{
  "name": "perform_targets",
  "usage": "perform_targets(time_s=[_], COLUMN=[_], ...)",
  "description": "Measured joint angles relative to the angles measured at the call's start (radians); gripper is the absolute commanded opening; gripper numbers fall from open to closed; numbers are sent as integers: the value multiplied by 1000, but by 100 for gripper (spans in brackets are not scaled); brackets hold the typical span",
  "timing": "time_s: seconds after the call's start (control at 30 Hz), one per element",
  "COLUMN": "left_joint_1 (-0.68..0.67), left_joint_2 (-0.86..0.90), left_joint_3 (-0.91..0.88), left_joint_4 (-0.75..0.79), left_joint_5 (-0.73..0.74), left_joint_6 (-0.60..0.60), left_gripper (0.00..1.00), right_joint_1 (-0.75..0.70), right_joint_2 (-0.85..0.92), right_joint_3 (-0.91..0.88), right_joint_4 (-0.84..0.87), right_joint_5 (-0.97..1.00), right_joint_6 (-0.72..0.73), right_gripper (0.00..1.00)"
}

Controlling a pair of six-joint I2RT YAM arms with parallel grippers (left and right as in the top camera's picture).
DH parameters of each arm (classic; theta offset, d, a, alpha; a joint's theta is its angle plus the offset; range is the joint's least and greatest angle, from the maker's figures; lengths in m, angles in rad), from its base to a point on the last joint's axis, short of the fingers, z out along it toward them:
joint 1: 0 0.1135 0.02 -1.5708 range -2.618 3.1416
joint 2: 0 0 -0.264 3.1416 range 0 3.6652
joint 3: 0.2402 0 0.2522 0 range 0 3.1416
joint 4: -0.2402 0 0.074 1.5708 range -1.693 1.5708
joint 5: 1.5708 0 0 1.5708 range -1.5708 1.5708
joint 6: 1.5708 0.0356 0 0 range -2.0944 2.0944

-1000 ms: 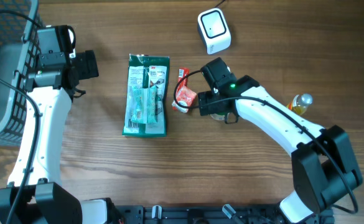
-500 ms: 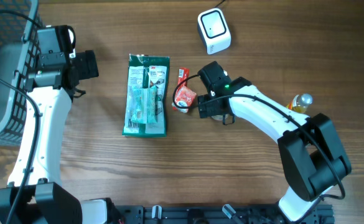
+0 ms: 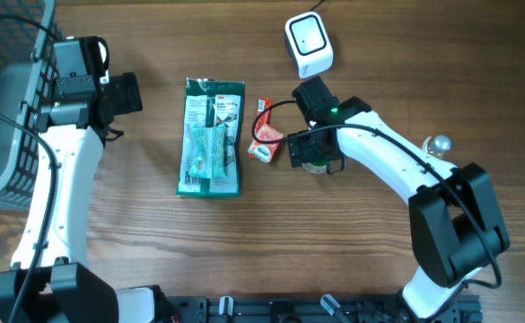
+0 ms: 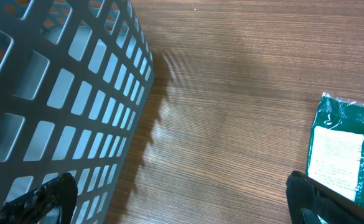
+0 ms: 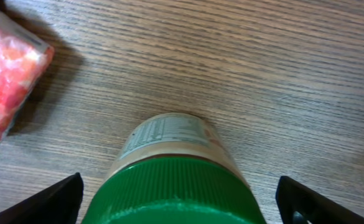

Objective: Scan the item barcode

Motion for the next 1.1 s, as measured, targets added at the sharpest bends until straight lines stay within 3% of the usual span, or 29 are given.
perform_targets(time_s=[0.3, 0.47, 1.1], left_joint_1=[0, 0, 0], left_joint_2=[0, 0, 0], left_joint_3=[0, 0, 0], left_joint_4=[0, 0, 0], left_joint_5=[0, 0, 0], left_joint_6=[0, 0, 0], left_gripper=[100, 100, 100], right_joint_1=[0, 0, 0], right_joint_2=[0, 0, 0], right_joint_3=[0, -2, -3], right_joint_4=[12, 22, 25], right_joint_5=[-8, -10, -15], right_joint_6=[1, 11, 12], right_gripper=[83, 74, 79])
